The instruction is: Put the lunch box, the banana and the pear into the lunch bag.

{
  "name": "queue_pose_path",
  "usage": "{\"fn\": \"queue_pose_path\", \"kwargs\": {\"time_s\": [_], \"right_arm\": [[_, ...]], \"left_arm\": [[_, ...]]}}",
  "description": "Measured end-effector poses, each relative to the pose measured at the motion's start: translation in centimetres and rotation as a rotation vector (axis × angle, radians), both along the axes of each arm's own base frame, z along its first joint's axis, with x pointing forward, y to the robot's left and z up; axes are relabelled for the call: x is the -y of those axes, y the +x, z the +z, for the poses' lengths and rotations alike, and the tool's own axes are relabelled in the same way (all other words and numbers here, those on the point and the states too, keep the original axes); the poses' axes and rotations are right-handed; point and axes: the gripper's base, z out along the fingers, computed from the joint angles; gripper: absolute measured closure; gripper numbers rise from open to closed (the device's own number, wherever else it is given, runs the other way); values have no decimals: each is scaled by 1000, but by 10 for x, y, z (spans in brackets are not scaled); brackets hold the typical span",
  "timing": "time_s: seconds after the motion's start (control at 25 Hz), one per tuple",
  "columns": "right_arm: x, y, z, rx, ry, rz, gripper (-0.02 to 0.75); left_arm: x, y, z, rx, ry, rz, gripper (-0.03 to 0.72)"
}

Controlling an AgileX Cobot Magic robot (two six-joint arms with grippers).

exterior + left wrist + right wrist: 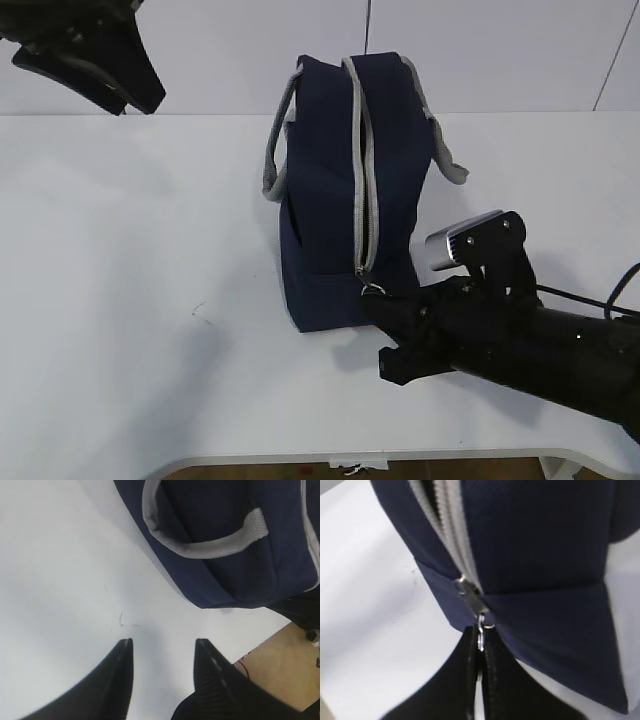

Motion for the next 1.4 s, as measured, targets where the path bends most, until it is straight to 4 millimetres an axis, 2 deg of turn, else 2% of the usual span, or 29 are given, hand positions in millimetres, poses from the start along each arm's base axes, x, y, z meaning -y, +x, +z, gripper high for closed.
{"fn": "queue_pose_path", "kwargs": {"time_s": [0.4, 0.72, 1.04, 1.4], "right_arm": [[2, -11, 33, 28, 4, 43, 737], [5, -13, 46, 47, -9, 29, 737], [2, 1, 68, 79, -14, -2, 737], [-1, 15, 103, 135, -18, -36, 737]], "left_arm": [[0, 0, 0, 0, 0, 0, 381], [0, 0, 0, -1, -1, 0, 381], [1, 0, 0, -5, -15, -1, 381], [2, -1, 1, -8, -22, -2, 381]]}}
